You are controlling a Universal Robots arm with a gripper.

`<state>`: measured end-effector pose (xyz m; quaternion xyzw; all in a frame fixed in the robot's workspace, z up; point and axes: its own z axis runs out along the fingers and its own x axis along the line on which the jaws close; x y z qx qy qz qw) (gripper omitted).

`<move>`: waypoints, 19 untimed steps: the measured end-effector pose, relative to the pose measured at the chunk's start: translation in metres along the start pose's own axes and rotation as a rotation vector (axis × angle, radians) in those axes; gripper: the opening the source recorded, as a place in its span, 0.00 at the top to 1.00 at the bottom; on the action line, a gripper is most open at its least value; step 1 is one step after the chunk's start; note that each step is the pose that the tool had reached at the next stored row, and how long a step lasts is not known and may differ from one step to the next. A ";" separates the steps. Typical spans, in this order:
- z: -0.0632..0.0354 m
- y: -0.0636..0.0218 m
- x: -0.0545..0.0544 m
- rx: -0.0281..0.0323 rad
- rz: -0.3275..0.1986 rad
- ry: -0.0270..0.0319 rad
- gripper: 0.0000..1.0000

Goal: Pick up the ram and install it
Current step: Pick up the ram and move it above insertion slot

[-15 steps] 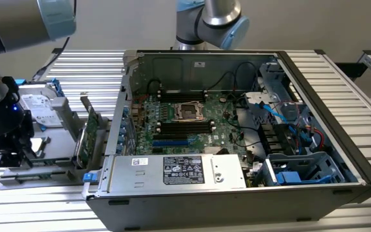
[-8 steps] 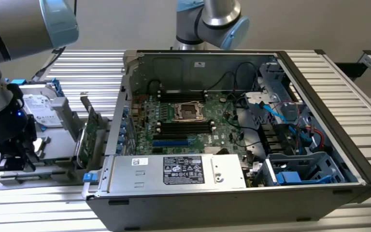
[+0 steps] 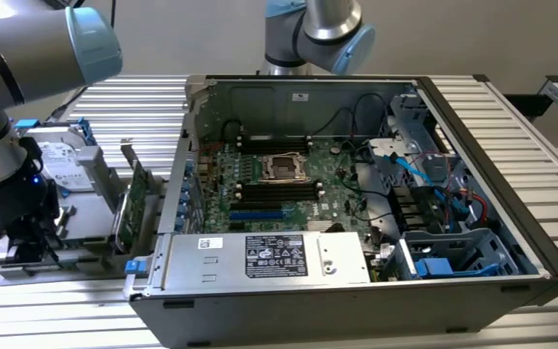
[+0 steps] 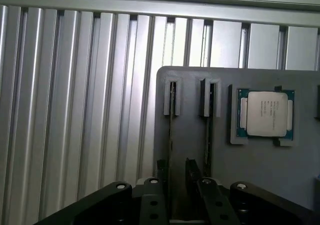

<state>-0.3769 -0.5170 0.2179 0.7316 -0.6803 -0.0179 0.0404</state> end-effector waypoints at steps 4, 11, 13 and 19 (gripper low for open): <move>0.0071 -0.0005 0.001 -0.0002 -0.001 0.0005 0.70; 0.0185 -0.0012 0.003 -0.0001 -0.003 0.0022 0.70; 0.0209 -0.0016 0.002 -0.0001 -0.003 0.0051 0.70; 0.0211 -0.0016 0.001 -0.0002 -0.003 0.0065 0.78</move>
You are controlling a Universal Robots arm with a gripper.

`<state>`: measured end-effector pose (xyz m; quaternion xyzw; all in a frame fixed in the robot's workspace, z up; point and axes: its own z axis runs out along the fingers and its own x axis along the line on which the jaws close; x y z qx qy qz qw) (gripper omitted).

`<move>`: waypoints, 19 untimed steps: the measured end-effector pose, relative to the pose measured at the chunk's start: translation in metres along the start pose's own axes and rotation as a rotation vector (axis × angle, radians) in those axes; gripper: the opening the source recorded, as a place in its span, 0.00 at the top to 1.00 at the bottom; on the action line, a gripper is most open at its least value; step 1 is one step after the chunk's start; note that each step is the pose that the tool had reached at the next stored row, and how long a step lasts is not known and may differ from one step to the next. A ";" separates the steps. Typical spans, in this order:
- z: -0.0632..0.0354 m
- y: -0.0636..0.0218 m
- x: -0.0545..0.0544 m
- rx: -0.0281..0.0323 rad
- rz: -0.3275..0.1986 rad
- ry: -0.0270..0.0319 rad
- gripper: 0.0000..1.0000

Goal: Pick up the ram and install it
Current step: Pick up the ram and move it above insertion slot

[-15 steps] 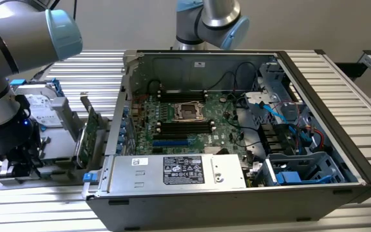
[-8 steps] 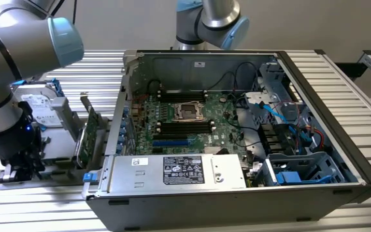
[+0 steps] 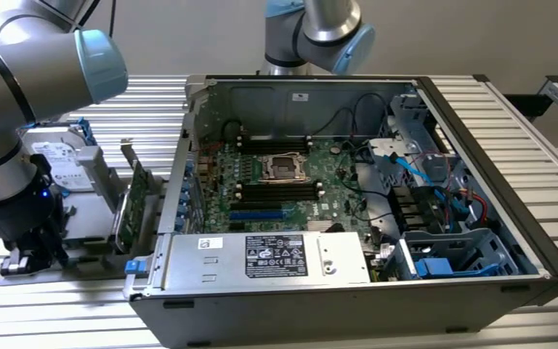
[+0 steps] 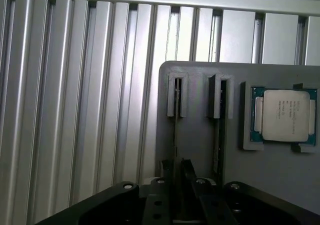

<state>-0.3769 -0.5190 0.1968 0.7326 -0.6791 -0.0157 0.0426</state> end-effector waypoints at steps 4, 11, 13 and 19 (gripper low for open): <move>0.0000 0.0000 0.000 -0.0001 0.000 0.0000 0.85; 0.0003 0.0000 0.000 0.0000 0.000 0.0000 0.86; 0.0004 0.0000 0.000 -0.0002 0.000 0.0001 0.86; -0.0014 0.0001 0.000 0.0005 0.000 0.0001 0.86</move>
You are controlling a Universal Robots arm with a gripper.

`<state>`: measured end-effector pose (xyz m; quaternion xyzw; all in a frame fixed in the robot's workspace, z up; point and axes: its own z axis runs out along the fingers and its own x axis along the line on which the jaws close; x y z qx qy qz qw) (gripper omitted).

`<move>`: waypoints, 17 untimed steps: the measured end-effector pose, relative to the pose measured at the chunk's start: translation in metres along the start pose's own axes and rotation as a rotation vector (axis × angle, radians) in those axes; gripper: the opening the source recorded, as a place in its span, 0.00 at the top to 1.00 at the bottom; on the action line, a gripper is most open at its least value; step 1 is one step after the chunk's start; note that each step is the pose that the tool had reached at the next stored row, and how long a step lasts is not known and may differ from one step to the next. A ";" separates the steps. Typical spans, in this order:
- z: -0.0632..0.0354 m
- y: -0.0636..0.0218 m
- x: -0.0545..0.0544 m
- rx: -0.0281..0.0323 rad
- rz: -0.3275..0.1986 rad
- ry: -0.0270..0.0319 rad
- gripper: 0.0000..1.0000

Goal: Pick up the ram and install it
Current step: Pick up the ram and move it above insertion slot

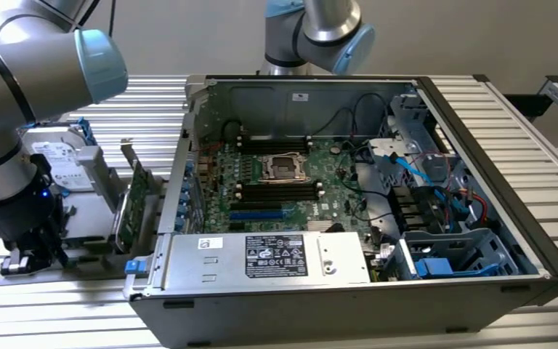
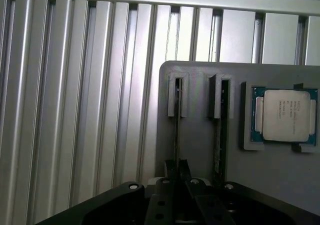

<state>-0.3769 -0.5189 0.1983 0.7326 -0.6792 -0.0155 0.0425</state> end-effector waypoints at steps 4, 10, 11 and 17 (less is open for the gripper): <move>-0.0126 0.0011 0.000 -0.0011 0.000 0.0015 0.86; -0.0364 0.0031 0.001 -0.0015 0.000 0.0028 0.86; -0.0408 0.0035 0.002 -0.0014 0.000 0.0029 0.86; -0.0679 -0.0017 0.003 -0.0088 0.000 0.0026 0.86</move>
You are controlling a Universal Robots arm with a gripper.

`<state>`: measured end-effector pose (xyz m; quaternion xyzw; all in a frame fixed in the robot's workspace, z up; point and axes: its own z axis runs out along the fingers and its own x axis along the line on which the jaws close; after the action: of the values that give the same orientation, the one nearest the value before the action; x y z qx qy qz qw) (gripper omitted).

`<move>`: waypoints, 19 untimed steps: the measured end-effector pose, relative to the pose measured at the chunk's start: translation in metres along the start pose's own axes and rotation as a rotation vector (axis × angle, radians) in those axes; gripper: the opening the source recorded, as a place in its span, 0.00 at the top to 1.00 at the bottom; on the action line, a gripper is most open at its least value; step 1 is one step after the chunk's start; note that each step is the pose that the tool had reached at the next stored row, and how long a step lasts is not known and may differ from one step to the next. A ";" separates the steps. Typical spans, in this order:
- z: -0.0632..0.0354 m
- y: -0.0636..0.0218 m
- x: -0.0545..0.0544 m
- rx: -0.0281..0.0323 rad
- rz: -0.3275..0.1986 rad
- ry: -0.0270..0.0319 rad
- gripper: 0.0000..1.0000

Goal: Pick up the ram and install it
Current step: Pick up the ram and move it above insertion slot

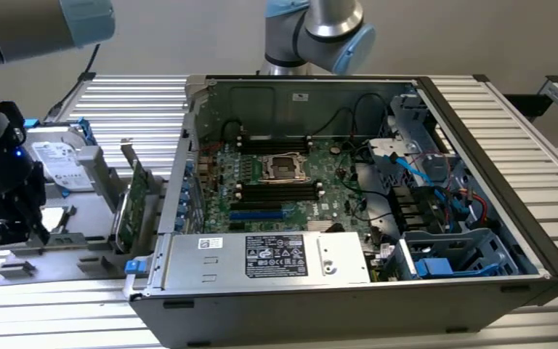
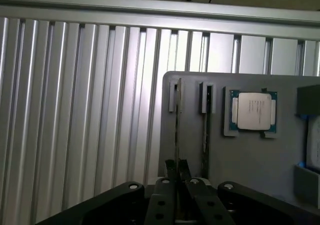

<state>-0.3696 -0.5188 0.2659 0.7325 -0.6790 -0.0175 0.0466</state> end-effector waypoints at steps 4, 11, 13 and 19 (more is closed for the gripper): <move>-0.0169 -0.0081 0.001 -0.0089 0.000 -0.0005 0.86; -0.0394 -0.0233 0.003 -0.0238 -0.002 -0.0008 0.86; -0.0459 -0.0275 0.004 -0.0246 -0.004 -0.0004 0.86; -0.0693 -0.0379 0.006 -0.0240 -0.014 0.0004 0.86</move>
<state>-0.3253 -0.5185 0.3315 0.7367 -0.6734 -0.0258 0.0554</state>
